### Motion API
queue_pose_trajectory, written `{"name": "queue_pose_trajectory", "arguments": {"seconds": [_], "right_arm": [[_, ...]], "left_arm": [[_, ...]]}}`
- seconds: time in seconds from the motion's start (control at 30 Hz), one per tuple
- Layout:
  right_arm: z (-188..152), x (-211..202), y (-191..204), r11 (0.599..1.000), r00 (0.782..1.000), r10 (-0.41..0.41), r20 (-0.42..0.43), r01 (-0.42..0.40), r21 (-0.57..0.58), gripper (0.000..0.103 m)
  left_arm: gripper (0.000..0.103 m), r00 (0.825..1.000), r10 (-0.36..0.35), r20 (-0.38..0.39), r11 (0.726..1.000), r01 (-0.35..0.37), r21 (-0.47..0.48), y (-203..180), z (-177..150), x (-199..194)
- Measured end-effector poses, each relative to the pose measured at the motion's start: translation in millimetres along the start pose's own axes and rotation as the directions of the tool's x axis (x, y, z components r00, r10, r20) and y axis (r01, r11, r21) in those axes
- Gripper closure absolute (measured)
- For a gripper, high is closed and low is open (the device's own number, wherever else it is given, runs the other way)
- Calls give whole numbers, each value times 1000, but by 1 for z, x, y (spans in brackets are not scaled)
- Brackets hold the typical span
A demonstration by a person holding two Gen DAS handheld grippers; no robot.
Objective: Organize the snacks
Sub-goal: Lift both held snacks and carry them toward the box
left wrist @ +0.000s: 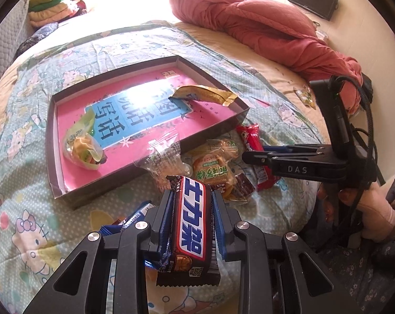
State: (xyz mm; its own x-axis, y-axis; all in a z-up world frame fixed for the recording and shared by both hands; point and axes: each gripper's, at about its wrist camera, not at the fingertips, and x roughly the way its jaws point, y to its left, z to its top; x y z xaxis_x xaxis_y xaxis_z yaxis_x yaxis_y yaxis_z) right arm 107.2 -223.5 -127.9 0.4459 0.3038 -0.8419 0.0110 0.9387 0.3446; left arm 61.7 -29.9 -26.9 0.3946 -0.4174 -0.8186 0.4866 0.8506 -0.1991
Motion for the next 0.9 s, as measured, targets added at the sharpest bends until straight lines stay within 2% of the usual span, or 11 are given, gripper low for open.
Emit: {"name": "queue_pose_trajectory", "arguments": {"seconds": [0.17, 0.3, 0.4, 0.6, 0.9], "right_arm": [[-1, 2, 4, 999, 1000, -16, 6, 17, -45, 66], [0, -2, 0, 999, 1000, 8, 15, -7, -40, 80], [-1, -11, -8, 999, 999, 34, 33, -33, -7, 84], [0, -34, -18, 996, 991, 75, 106, -81, 44, 86], [14, -70, 8, 992, 967, 127, 220, -125, -23, 86]], "left_arm": [[73, 1000, 11, 23, 1000, -10, -10, 2, 2, -6], [73, 999, 28, 39, 999, -27, -17, 6, 2, -9], [73, 998, 32, 56, 999, -30, -33, 10, 3, -12], [73, 994, 37, 107, 997, -29, -71, 21, 5, -25], [73, 984, 69, 162, 990, -47, -134, 45, 8, -40]]}}
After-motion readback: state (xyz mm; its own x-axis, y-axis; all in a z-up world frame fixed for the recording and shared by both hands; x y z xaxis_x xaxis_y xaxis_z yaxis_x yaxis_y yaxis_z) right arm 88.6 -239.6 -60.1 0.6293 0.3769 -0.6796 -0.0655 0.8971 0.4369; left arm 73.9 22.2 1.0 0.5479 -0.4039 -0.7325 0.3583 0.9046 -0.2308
